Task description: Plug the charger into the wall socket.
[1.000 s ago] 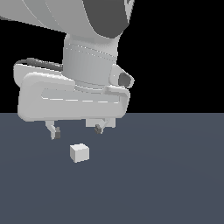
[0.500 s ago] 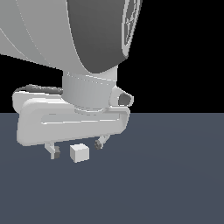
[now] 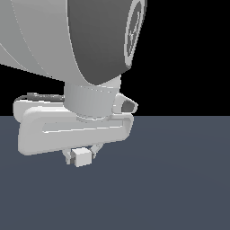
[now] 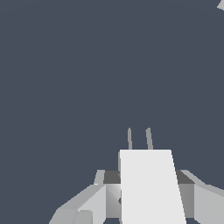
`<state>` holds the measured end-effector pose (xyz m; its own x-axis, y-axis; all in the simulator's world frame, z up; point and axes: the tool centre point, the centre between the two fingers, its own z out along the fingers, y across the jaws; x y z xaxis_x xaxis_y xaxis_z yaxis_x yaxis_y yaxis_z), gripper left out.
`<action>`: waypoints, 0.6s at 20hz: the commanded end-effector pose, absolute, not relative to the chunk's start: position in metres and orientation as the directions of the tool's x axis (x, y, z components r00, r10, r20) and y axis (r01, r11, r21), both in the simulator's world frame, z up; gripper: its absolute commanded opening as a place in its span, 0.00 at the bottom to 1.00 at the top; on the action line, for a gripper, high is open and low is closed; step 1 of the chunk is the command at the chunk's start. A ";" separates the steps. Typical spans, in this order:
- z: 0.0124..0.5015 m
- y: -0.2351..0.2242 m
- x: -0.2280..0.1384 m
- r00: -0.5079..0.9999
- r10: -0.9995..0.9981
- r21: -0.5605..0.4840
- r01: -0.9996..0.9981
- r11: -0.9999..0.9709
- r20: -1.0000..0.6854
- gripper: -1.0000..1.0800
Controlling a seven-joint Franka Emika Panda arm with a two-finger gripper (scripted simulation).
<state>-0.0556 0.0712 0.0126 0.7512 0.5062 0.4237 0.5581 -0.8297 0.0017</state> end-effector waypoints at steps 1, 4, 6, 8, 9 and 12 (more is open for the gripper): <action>0.012 0.072 -0.056 0.751 0.506 0.001 0.558 -0.830 0.424 0.00; 0.012 0.072 -0.056 0.751 0.506 0.001 0.558 -0.830 0.424 0.00; 0.013 0.071 -0.056 0.752 0.506 0.002 0.558 -0.830 0.424 0.00; 0.014 0.071 -0.055 0.755 0.500 0.002 0.552 -0.834 0.424 0.00; 0.014 0.071 -0.054 0.758 0.495 0.002 0.546 -0.837 0.424 0.00; 0.018 0.071 -0.052 0.772 0.473 0.001 0.522 -0.853 0.425 0.00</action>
